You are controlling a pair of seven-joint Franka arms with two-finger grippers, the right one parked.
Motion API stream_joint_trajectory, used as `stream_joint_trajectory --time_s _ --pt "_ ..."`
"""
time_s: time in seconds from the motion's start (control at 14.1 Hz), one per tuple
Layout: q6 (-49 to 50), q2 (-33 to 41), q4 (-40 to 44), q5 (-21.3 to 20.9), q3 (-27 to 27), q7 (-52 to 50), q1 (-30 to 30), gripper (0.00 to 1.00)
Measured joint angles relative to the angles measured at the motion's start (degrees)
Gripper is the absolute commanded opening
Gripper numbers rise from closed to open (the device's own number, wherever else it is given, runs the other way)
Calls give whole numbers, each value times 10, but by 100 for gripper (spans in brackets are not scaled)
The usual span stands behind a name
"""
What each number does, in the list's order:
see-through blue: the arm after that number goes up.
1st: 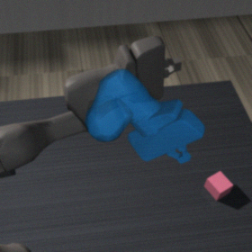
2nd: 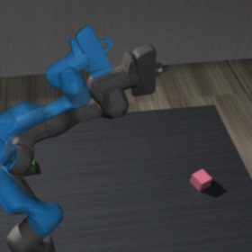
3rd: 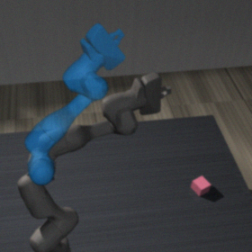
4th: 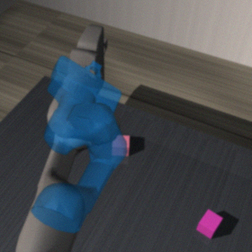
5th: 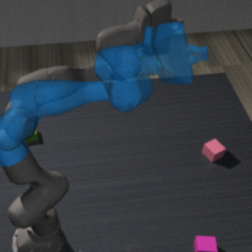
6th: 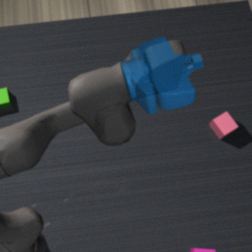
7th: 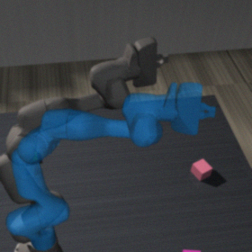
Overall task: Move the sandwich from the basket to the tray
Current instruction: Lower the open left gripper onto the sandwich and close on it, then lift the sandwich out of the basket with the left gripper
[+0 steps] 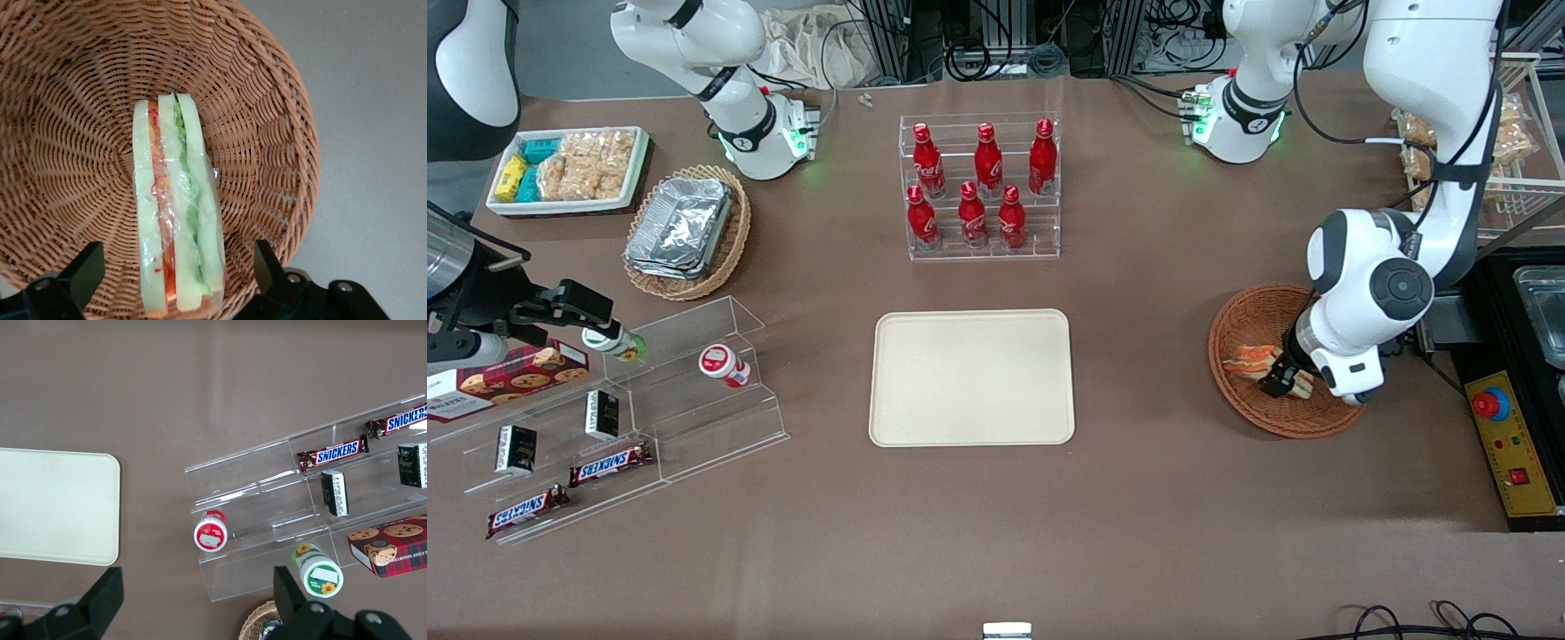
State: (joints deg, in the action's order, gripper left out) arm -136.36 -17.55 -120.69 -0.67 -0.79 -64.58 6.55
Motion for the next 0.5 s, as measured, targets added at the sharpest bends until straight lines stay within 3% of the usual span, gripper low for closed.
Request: stream_joint_trajectory --time_s 0.07,0.14,0.28,0.5 --pt "-9 -5 -2 0 -1 0 0 95" --pt "-18 -10 -5 0 -1 -2 0 85" --pt "-25 -18 -6 0 -2 -7 -1 45" --pt "-28 -14 -2 0 -2 -21 -1 2"
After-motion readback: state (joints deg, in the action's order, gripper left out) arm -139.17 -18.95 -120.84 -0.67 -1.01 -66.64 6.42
